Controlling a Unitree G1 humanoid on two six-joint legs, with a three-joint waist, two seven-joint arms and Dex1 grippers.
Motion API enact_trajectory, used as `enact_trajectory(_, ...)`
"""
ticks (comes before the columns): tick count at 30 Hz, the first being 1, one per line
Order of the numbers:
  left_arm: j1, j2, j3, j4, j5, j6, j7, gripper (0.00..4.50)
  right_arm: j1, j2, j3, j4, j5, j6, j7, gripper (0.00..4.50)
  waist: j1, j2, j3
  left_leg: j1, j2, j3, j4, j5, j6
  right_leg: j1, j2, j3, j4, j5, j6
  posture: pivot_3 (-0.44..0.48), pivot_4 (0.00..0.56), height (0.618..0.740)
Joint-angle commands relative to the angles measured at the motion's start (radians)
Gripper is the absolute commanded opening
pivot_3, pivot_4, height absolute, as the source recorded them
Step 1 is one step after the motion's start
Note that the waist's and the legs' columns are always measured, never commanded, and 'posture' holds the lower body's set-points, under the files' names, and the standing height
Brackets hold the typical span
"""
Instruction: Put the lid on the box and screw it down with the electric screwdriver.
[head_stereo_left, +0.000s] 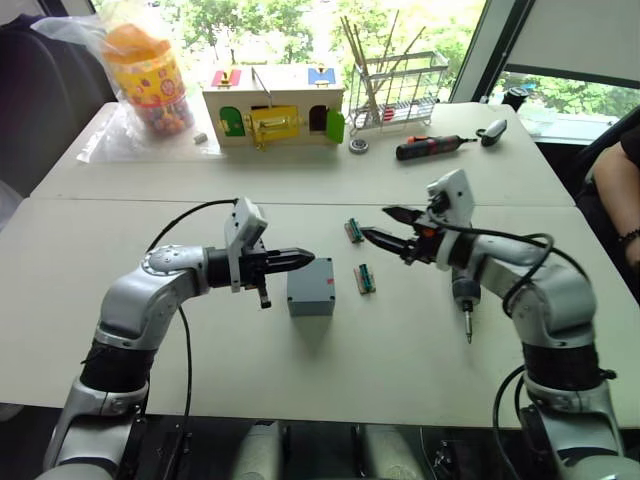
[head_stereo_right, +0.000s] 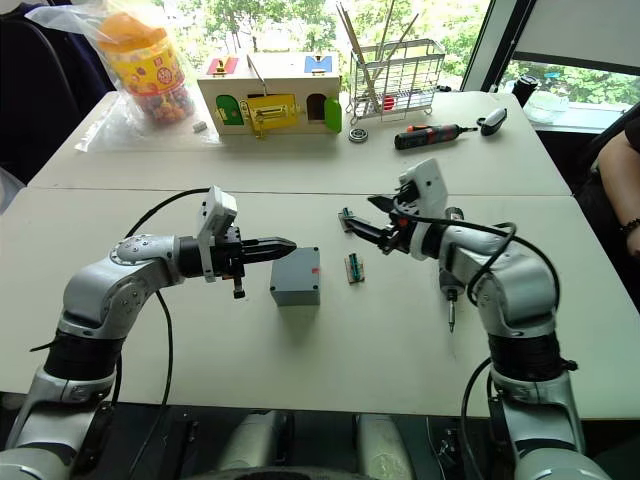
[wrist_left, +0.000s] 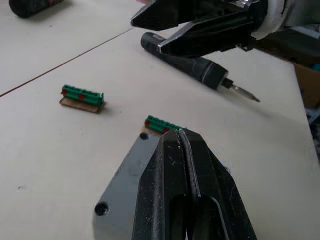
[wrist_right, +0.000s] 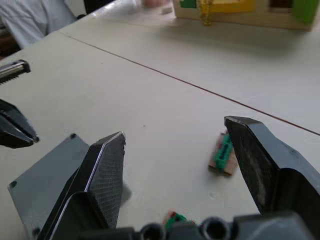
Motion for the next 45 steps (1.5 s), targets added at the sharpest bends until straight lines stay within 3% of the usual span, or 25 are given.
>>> enact_trajectory(1,0.015,0.005,-0.079,-0.109,-0.003,0.003,-0.012,0.0,-0.017,-0.141,-0.09,-0.045,0.022,0.188,-0.027,4.47,0.0,0.0,0.0,0.0,0.0,0.0,0.0,0.0,0.0,0.0,0.0,0.0,0.0,0.0,0.0,0.0,0.15,0.74)
enact_trajectory(6,-0.021,0.036,-0.177,-0.133,0.026,-0.048,-0.091,0.0,-0.148,-0.376,0.0,0.118,0.046,0.524,0.006,4.47,-0.01,0.001,0.0,0.001,0.001,0.002,0.0,0.0,0.001,0.0,0.001,0.001,0.0,0.0,0.0,0.0,0.15,0.74)
enact_trajectory(8,-0.035,0.035,-0.208,-0.129,0.045,-0.072,-0.107,0.0,-0.185,-0.41,0.043,0.183,0.062,0.57,0.032,4.47,-0.01,0.001,0.0,0.001,0.001,0.002,0.0,0.0,0.001,0.001,0.002,0.001,0.0,0.0,0.0,0.0,0.15,0.74)
enact_trajectory(17,-0.033,-0.02,-0.259,-0.116,0.09,-0.132,-0.082,0.0,-0.343,-0.361,0.19,0.535,0.085,0.642,0.032,4.47,-0.006,0.001,0.0,0.001,0.001,0.003,0.0,-0.002,0.003,0.001,0.001,0.002,-0.002,0.0,0.0,0.0,0.15,0.74)
enact_trajectory(28,0.006,-0.044,-0.246,-0.118,0.106,-0.144,-0.013,0.0,-0.373,-0.358,0.413,0.532,0.096,0.641,0.064,4.47,-0.002,0.001,0.0,0.0,0.001,0.003,0.0,-0.002,0.004,0.0,0.002,0.002,-0.002,0.0,0.0,0.0,0.15,0.74)
enact_trajectory(31,0.015,-0.061,-0.24,-0.111,0.107,-0.148,0.008,0.0,-0.387,-0.347,0.445,0.536,0.072,0.638,0.065,3.79,-0.002,0.001,0.0,0.0,0.001,0.003,0.001,-0.002,0.004,0.001,0.002,0.002,-0.002,0.0,0.0,0.0,0.15,0.74)
enact_trajectory(36,0.021,-0.06,-0.226,-0.103,0.111,-0.151,0.023,0.0,-0.38,-0.365,0.485,0.547,0.06,0.632,0.094,1.95,-0.001,0.001,0.0,0.0,0.001,0.003,0.001,-0.002,0.004,0.0,0.002,0.001,-0.002,0.0,0.0,0.0,0.15,0.74)
enact_trajectory(37,0.022,-0.057,-0.224,-0.101,0.111,-0.152,0.024,0.0,-0.377,-0.369,0.483,0.553,0.061,0.636,0.097,1.78,0.001,0.001,0.0,0.0,0.001,0.002,0.001,-0.002,0.004,0.0,0.002,0.001,-0.002,0.0,0.0,0.0,0.15,0.74)
enact_trajectory(45,-0.014,-0.031,-0.16,0.002,0.104,-0.184,-0.008,0.0,-0.515,-0.386,0.394,0.685,0.03,0.606,0.113,1.78,0.02,0.002,0.001,0.0,0.0,0.003,0.001,-0.002,0.004,0.0,0.001,0.001,-0.003,0.0,0.0,0.0,0.15,0.74)
